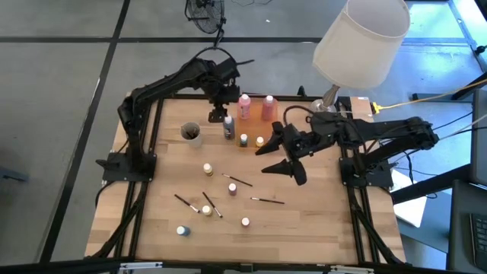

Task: Pick & Place Paint Supplies
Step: Put the large black paint bottle into the orange bin

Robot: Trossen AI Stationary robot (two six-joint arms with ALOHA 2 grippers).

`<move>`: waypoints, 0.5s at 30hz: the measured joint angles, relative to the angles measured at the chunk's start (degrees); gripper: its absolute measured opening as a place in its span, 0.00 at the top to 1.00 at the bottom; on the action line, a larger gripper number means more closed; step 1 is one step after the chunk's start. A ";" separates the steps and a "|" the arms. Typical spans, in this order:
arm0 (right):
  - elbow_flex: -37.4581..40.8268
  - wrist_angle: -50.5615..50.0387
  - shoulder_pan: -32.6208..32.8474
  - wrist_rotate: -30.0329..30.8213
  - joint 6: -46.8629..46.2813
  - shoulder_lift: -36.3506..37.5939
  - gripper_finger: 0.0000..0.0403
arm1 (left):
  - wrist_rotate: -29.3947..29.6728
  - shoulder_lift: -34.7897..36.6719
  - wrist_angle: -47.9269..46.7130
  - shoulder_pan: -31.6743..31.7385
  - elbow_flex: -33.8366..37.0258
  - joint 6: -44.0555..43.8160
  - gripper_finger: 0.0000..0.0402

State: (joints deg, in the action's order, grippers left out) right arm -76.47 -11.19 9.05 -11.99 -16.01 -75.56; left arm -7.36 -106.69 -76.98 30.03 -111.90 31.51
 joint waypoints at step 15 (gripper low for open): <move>0.02 -0.97 0.10 -6.64 -3.04 0.47 0.28 | 3.30 -1.02 1.23 -1.70 0.04 -3.89 0.40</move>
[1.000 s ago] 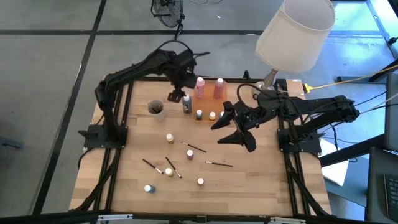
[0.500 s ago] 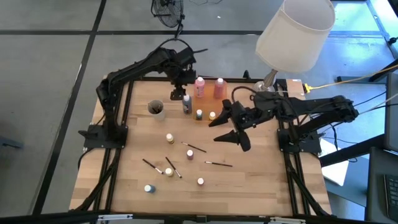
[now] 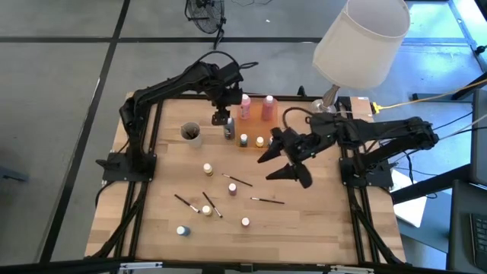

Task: Pick & Place Paint Supplies
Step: Put the large black paint bottle into the orange bin

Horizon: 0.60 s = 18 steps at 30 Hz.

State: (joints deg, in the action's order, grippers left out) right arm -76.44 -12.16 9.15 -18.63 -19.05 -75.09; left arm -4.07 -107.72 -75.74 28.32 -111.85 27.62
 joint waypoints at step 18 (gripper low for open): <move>0.00 -3.30 3.02 -0.02 -0.66 0.57 0.28 | -0.46 -5.29 -2.56 0.17 0.04 -2.08 0.40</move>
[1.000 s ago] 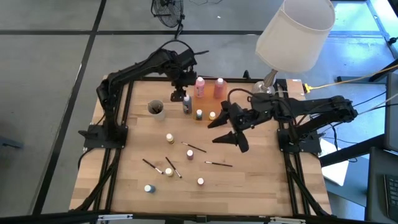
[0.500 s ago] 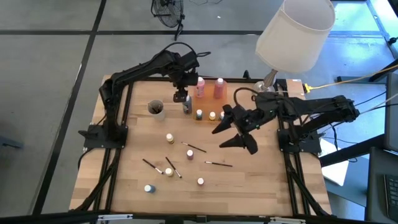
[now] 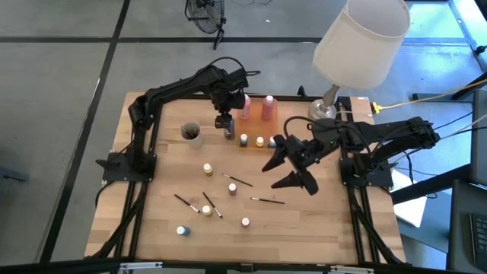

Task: Pick & Place Paint Supplies
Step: Put the large black paint bottle into the orange bin

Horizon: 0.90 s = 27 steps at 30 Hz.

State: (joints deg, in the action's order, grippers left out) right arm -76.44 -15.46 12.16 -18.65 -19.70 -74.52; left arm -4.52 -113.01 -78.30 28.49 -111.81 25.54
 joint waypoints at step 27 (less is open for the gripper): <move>0.00 -0.93 0.00 -0.04 0.46 0.00 0.28 | 1.02 -2.12 -0.72 -1.58 -0.09 -4.42 0.40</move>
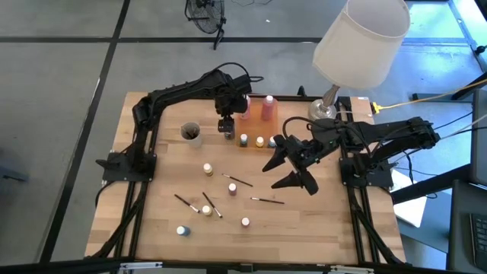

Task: Pick & Place Paint Supplies
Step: Put the large black paint bottle into the orange bin

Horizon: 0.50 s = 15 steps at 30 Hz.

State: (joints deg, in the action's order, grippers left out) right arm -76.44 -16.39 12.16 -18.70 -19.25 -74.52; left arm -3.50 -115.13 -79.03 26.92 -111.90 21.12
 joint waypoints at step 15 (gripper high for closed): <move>0.00 0.09 0.00 -0.02 0.35 0.02 0.28 | 1.55 -1.66 0.21 -0.09 0.04 -2.67 0.40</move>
State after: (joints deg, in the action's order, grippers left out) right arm -76.44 -16.30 12.16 -18.72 -18.90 -74.50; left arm -1.96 -116.80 -78.82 26.83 -111.85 18.45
